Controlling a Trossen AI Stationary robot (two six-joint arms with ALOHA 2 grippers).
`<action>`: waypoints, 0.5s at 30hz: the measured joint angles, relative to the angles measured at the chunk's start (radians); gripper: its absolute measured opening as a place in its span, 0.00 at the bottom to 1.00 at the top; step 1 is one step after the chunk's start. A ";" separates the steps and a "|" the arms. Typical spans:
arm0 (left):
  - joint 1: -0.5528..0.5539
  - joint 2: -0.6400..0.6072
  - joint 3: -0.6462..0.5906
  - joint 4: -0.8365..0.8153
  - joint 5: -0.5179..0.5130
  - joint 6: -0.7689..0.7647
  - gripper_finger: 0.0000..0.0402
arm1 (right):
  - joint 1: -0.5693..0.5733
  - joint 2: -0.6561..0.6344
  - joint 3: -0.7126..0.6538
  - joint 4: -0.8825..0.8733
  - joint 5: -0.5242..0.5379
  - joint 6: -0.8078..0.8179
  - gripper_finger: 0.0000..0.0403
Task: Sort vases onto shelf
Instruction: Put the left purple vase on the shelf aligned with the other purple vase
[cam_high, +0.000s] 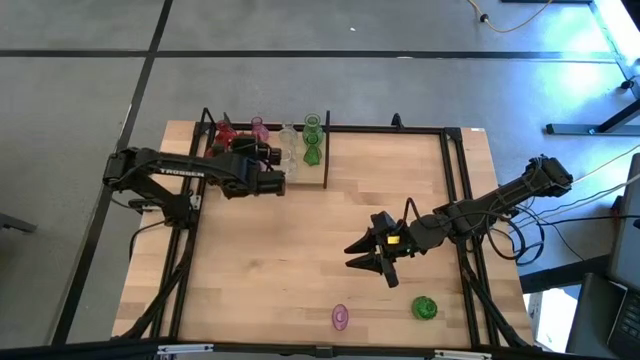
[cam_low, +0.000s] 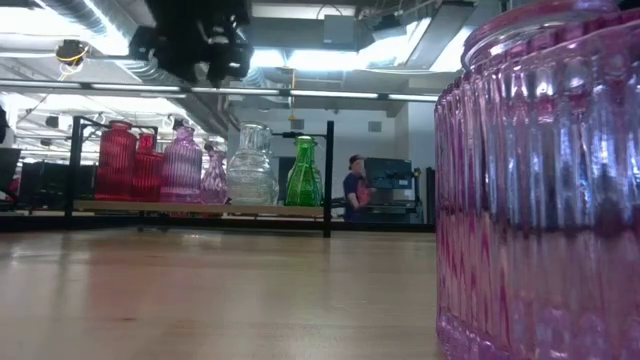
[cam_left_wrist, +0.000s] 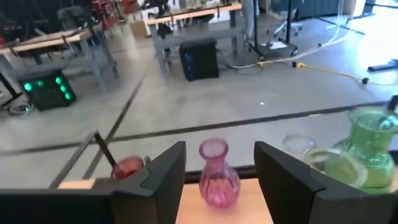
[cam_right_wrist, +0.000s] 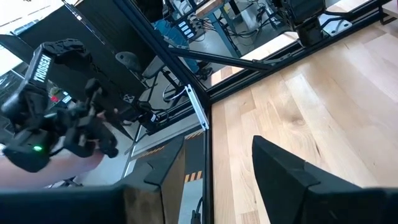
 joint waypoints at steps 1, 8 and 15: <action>-0.001 0.000 0.023 -0.007 0.010 0.025 0.46 | 0.000 0.000 0.000 0.000 0.000 0.000 0.42; -0.093 0.000 0.102 -0.242 0.217 -0.112 0.32 | 0.000 0.000 0.000 0.000 0.000 0.000 0.42; -0.269 0.001 0.019 -0.318 0.359 -0.456 0.02 | 0.000 0.000 0.000 0.000 0.001 -0.050 0.42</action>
